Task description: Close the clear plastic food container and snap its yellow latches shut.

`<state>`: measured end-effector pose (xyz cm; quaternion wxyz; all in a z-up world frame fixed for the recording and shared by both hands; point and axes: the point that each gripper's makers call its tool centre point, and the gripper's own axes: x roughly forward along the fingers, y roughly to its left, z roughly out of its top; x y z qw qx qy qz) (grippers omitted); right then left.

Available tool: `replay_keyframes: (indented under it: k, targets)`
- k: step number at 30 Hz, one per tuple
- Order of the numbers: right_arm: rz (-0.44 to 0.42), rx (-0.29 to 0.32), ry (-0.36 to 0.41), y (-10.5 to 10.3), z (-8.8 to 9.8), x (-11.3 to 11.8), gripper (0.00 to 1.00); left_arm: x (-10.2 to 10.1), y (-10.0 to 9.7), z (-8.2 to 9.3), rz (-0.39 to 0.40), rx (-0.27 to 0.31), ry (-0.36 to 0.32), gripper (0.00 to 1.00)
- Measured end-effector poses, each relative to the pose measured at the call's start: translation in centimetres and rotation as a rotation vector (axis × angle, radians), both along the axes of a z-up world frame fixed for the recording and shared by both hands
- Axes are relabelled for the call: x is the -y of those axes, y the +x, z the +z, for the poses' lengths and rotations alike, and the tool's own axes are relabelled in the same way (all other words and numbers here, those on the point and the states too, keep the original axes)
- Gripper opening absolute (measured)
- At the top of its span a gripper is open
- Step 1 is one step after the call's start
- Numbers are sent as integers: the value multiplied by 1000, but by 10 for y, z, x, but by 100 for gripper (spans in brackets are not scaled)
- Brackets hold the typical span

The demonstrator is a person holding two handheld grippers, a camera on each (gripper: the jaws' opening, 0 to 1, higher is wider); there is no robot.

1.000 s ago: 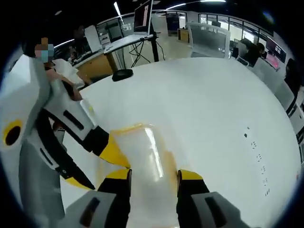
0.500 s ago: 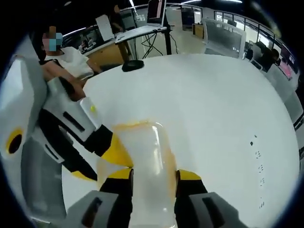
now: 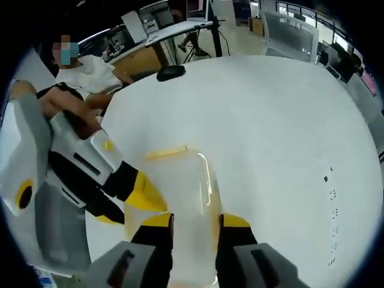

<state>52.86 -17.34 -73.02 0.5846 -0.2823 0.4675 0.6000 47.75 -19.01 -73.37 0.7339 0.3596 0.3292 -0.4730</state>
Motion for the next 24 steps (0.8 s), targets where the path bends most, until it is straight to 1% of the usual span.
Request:
replay_keyframes:
  k: [4, 10, 15, 17, 19, 20, 24]
  targets:
    - [1, 10, 7, 2, -2, 3, 26, 1, 0, 0, -1, 7, -9, 35]
    - [0, 31, 3, 1, 0, 6, 28, 2, 0, 1, -12, 13, -3, 37]
    - [-28, 50, 4, 3, -1, 7, 28, 2, -1, 2, -4, 6, -7, 37]
    - [-36, 69, 0, 2, 0, 7, 28, 3, -1, 3, 8, -3, -19, 38]
    - [-31, 96, 8, 0, 0, 6, 29, 3, -1, 5, 39, -36, -49, 38]
    - [-37, 109, 15, 0, 0, 6, 29, 3, -1, 5, 42, -42, -55, 38]
    - [-56, 133, 23, 0, 1, 10, 30, 3, -1, 5, 14, -23, -42, 38]
